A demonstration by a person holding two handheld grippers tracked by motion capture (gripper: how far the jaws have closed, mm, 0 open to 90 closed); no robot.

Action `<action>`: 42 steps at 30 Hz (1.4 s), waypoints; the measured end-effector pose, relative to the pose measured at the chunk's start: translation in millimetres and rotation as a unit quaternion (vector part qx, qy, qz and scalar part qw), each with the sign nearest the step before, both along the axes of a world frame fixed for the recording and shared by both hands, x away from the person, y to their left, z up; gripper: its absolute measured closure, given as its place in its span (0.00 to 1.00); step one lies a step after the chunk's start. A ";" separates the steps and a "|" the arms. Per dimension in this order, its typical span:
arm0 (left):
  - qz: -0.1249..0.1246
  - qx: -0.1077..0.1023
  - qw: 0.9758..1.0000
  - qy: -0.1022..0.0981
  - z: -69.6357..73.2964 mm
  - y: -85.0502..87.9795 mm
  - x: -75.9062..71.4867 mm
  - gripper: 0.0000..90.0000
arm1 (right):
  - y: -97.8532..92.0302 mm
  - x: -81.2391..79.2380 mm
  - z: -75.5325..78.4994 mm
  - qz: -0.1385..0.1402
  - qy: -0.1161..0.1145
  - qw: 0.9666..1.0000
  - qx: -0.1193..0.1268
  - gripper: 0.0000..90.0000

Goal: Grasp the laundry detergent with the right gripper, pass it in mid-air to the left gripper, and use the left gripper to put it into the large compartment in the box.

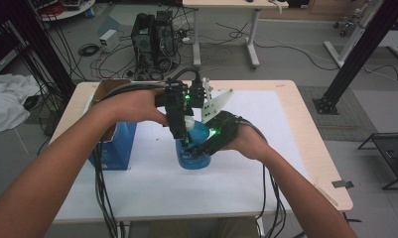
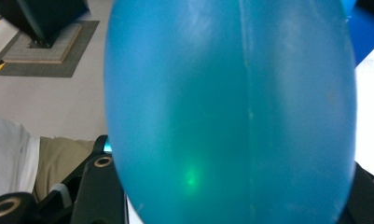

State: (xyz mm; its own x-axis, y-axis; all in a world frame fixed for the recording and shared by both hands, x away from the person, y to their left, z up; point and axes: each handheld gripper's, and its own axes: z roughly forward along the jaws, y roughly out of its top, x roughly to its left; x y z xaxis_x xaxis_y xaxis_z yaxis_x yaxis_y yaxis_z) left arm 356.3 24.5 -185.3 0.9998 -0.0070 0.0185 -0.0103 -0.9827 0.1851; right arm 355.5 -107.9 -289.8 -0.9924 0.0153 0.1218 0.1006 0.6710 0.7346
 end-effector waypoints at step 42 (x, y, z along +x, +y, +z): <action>0.001 0.008 1.000 -0.001 -17.6 -6.6 3.6 0.22 | 0.8 4.8 1.1 0.004 -0.020 0.999 0.039 0.49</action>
State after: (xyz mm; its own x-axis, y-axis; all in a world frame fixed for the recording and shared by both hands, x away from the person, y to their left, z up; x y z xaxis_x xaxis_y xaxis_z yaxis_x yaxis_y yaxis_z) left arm 359.9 18.0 -202.9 0.9998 -0.0061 0.0196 -0.0093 -0.9855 0.1696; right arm 360.4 -107.1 -288.7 -0.9966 0.0001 0.0824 0.0652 0.6125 0.7877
